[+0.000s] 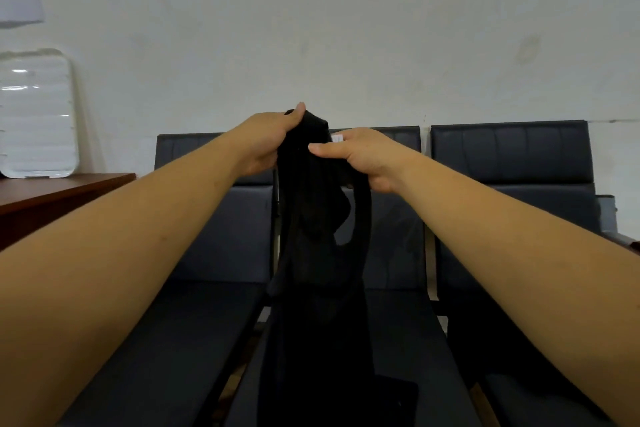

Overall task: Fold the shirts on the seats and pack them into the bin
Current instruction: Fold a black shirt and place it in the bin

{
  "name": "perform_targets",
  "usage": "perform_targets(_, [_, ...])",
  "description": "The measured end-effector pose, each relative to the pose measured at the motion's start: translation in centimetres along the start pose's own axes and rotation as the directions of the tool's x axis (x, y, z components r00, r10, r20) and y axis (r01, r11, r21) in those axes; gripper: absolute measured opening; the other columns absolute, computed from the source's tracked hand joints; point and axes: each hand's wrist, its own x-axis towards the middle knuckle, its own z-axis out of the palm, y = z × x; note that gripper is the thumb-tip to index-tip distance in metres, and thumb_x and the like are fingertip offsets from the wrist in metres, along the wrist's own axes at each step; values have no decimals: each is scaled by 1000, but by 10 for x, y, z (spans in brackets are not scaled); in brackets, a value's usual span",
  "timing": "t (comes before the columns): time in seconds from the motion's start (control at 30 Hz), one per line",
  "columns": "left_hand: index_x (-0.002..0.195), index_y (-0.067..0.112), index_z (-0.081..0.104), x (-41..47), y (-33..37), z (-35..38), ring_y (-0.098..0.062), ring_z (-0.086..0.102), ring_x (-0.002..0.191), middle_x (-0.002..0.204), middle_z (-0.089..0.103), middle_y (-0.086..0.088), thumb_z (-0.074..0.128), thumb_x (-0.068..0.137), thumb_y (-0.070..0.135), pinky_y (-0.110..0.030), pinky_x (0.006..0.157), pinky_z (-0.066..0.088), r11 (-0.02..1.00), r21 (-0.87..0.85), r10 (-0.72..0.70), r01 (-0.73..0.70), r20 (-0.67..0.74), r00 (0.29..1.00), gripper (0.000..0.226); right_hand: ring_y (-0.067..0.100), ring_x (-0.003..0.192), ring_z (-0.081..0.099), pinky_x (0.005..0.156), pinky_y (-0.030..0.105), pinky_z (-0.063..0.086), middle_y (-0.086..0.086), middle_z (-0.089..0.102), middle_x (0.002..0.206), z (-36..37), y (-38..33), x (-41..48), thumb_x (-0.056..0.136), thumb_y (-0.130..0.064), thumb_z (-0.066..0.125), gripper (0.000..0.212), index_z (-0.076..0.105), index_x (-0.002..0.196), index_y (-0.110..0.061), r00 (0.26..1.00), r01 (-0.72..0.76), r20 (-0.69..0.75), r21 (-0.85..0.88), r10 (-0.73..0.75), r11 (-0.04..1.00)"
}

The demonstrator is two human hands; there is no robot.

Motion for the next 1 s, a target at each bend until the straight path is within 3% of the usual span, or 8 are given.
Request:
perform_targets(0.13, [93,15,51,-9,-22,12,-14,51,72,82,55,1,52,101,50,-27,61,39,892,449,219,-56,-320,922,35,29,89,75,72,35,62,18,76,101,0,0,8,93,-14,71,16,70,100,0,995,-28,-89,121,39,992])
perform_targets(0.2, [90,15,53,-17,-34,21,-13,54,68,78,56,1,49,100,55,-28,61,40,931,350,224,-104,-322,920,41,27,81,73,69,36,62,15,74,90,1,0,11,93,-15,71,12,68,90,-4,993,-44,-99,162,60,986])
perform_targets(0.37, [97,12,65,-33,-76,36,-16,68,72,79,71,-2,63,92,57,-33,76,57,954,289,64,-82,70,995,46,27,80,70,66,37,61,12,70,89,4,5,14,91,-16,73,14,66,95,-5,980,-103,-147,214,136,971])
perform_targets(0.47, [82,10,61,-31,-85,33,-9,54,61,63,56,4,68,95,37,-27,67,48,956,257,134,-139,38,990,31,32,94,72,70,42,62,13,72,107,-3,10,13,87,-15,77,31,65,115,-8,971,-145,-156,214,181,966])
perform_targets(0.6, [68,18,57,-20,-80,14,-11,51,49,51,52,5,63,99,33,-22,51,42,977,193,117,-93,-117,986,35,27,94,73,78,39,62,13,74,108,-23,14,9,89,-10,73,20,71,108,-4,963,-210,-127,186,236,960])
perform_targets(0.77, [79,18,53,-1,-57,-27,-10,40,48,60,45,3,60,99,24,-23,45,35,938,-348,-117,-15,-357,927,22,26,90,65,83,39,60,13,61,99,-57,18,7,98,-4,58,7,60,102,1,940,-172,-203,414,275,894])
perform_targets(0.9, [85,23,60,12,-31,-44,-7,46,62,82,58,4,65,96,31,-20,50,35,986,-157,-20,-52,-426,904,15,25,100,64,96,36,56,15,61,107,-69,11,17,99,2,52,10,61,105,1,947,45,-288,565,145,824])
perform_targets(1.0, [81,23,59,13,-8,-39,-7,56,63,84,63,5,65,97,30,-20,56,38,997,-16,61,-71,-341,938,19,23,84,66,81,34,62,14,61,96,-62,-3,20,95,2,59,9,63,103,2,962,98,-267,525,54,846])
